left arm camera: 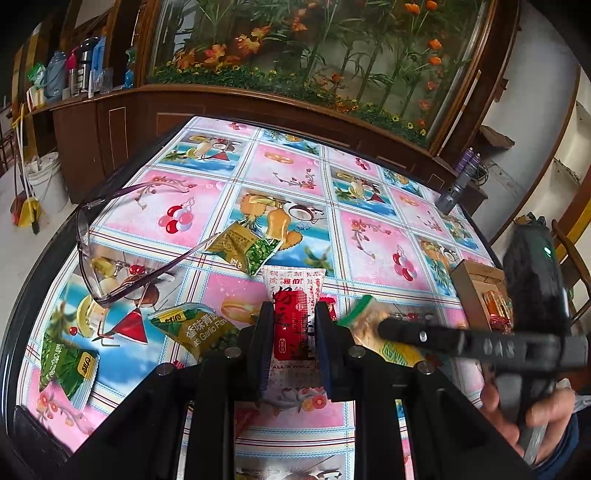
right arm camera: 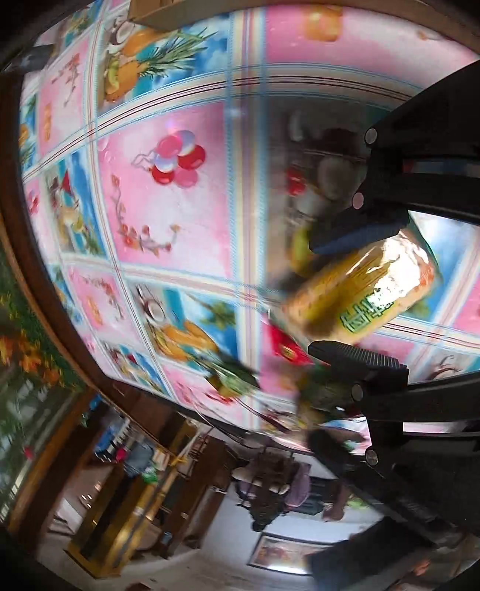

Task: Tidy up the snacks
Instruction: 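Grasp a WEIDAN cracker pack with the right gripper while the left holds the red packet, then lift the WEIDAN cracker pack and red-and-white packet above the table toward the box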

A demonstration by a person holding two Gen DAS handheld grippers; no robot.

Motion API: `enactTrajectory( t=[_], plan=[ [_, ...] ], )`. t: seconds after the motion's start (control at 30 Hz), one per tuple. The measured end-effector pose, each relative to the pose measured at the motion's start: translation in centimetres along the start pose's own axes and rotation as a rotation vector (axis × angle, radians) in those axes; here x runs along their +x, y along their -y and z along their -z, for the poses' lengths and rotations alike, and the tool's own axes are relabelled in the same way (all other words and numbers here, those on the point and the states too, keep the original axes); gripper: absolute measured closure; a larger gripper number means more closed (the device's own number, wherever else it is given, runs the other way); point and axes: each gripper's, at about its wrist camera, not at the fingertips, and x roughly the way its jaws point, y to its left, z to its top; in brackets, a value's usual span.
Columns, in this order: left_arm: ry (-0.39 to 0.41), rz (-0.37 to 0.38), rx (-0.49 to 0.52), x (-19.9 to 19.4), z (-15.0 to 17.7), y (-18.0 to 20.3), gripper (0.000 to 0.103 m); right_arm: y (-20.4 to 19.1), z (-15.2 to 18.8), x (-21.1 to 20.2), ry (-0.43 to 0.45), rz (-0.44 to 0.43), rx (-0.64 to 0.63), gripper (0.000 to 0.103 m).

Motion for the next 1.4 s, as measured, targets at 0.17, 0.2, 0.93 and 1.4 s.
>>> enactTrajectory(
  t=[0.17, 0.2, 0.93, 1.4],
  plan=[
    [0.007, 0.003, 0.005, 0.0, 0.0, 0.1, 0.082, -1.8, 1.3, 0.4, 0.006, 0.087, -0.126, 0.035],
    [0.005, 0.005, 0.004, 0.0, 0.1, 0.1, 0.082, -2.0, 1.7, 0.4, 0.004, 0.092, -0.141, 0.035],
    [0.011, -0.017, 0.127, 0.9, 1.4, 3.2, 0.082, -3.6, 6.6, -0.6, 0.124, 0.373, -0.434, 0.053],
    [0.067, -0.050, 0.258, 1.3, 3.7, 7.9, 0.082, -2.3, 5.2, -7.6, 0.369, 0.284, -0.295, 0.053]
  ],
)
